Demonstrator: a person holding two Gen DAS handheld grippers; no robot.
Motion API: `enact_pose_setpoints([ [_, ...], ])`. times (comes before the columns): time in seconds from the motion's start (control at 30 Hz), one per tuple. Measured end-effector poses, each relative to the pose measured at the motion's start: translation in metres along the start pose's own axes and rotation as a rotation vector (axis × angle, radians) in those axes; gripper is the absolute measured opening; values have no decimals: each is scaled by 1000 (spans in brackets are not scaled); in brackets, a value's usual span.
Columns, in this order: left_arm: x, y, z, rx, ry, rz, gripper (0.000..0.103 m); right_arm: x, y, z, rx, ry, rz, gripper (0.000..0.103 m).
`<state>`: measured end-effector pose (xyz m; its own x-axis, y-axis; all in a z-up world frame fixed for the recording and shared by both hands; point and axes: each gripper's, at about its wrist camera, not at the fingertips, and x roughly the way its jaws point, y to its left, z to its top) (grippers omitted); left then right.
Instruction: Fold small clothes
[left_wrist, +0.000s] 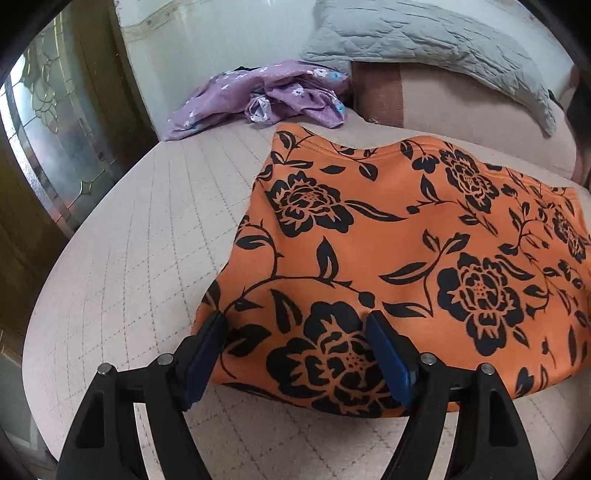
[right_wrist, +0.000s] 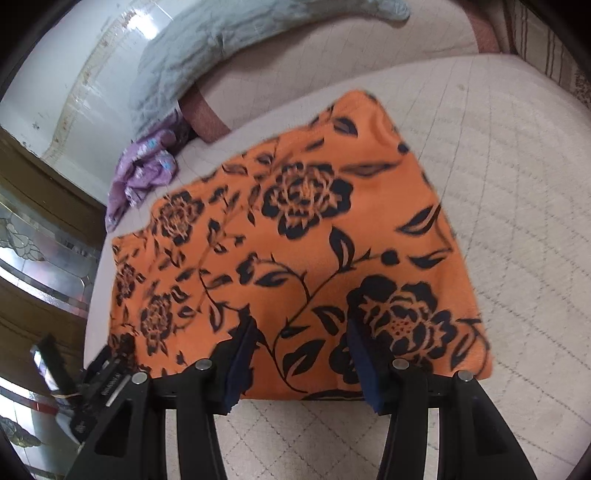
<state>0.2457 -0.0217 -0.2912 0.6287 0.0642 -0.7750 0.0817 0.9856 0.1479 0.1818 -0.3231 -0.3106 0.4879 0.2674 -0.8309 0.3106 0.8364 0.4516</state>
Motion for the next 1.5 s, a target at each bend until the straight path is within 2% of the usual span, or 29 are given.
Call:
enact_pose_setpoints([
  [0.1,-12,4,3,-17,-30,-32,78,9,6,-5,-53,10,-48,56],
  [0.2,-25,7,4,8,-78,8,78,3,8,-6,-62,7,-31,58],
  [0.27,-30,15,4,-6,-81,-8,78,-12,-3,-6,-2,-39,24,58],
  [0.4,-30,33,4,-66,-60,-51,78,-45,-30,-6,103,-155,67,58],
  [0.5,-37,40,4,-83,-92,-47,78,-62,-45,-7,167,-210,123,58],
  [0.57,-36,39,2,-75,-89,-40,78,-60,-50,-8,191,-201,118,58],
  [0.63,-30,36,0,-56,-52,-36,78,-54,-52,-7,206,-177,98,58],
  [0.8,11,17,-14,54,106,27,80,-19,-58,-9,208,-56,4,56],
  [0.83,8,17,-15,47,71,43,83,-16,-57,-10,197,-62,-6,56],
  [0.97,-2,10,-19,89,39,59,83,-31,-48,-19,154,-79,3,58],
  [1.03,-12,14,-21,67,29,1,82,-41,-48,-29,164,-82,39,58],
  [1.13,-32,27,-29,-12,22,-147,82,-52,-46,-48,150,-78,27,59],
  [1.2,-42,32,-36,-48,4,-200,82,-53,-46,-65,139,-32,28,59],
  [1.3,-52,29,-43,-19,-20,-220,82,-52,-52,-81,162,19,58,59],
  [1.5,-51,16,-53,26,8,-288,83,-53,-52,-85,201,13,101,63],
])
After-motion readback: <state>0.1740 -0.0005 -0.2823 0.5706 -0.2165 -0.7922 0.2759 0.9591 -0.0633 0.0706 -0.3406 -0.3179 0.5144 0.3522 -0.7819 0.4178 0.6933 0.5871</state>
